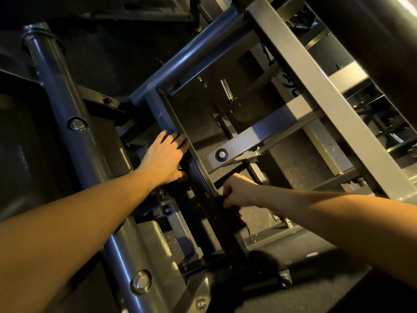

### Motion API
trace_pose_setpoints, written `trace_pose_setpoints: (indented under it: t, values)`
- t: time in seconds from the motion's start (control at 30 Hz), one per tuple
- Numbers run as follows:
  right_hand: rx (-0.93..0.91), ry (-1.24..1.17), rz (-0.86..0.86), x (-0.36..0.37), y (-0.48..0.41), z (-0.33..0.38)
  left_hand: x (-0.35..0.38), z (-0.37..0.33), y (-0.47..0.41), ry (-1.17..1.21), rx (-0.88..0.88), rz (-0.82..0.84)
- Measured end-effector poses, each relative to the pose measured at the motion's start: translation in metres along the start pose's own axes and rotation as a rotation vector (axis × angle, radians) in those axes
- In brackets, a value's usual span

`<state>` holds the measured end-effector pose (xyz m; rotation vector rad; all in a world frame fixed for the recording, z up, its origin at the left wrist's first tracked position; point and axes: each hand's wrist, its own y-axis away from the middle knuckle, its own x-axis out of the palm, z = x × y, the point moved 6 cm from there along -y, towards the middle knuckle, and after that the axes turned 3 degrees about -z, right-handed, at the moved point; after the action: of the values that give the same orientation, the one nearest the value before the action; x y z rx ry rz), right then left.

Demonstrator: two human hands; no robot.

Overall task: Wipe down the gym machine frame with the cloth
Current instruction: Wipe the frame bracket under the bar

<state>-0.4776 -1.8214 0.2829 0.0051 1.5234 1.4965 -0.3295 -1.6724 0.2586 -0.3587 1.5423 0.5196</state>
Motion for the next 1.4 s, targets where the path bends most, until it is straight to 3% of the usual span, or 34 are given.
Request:
trace_pose_setpoints:
  t: [0.1,0.27,0.4,0.47,0.6,0.77,0.93,1.1,1.4]
  values:
    - [-0.107,-0.078,-0.168,-0.017,-0.006,0.016,0.003,0.001,-0.001,0.000,-0.006,0.009]
    - [-0.021,0.071,0.188,0.002,-0.001,-0.003,0.002,0.002,-0.001,0.006,-0.005,0.018]
    - [0.001,0.076,0.275,0.005,0.001,-0.004,0.001,0.001,-0.001,0.036,-0.002,-0.011]
    - [-0.033,0.040,0.235,-0.001,-0.001,0.002,0.001,0.000,0.001,0.051,-0.008,-0.021]
    - [-0.050,-0.307,-0.041,-0.034,-0.014,0.030,-0.008,0.002,0.003,0.104,-0.008,0.036]
    - [-0.071,-0.381,-0.112,-0.050,-0.032,0.063,-0.031,0.030,0.029,0.818,-0.421,0.013]
    - [-0.119,-0.688,-0.238,-0.069,-0.032,0.087,-0.042,0.007,0.041,1.241,-0.495,0.007]
    - [-0.084,-1.055,-0.135,-0.063,-0.036,0.086,-0.052,0.008,0.047,1.260,-0.610,-0.089]
    - [-0.232,-0.951,-0.071,-0.058,-0.048,0.090,-0.046,0.020,0.037,1.198,-0.830,-0.086]
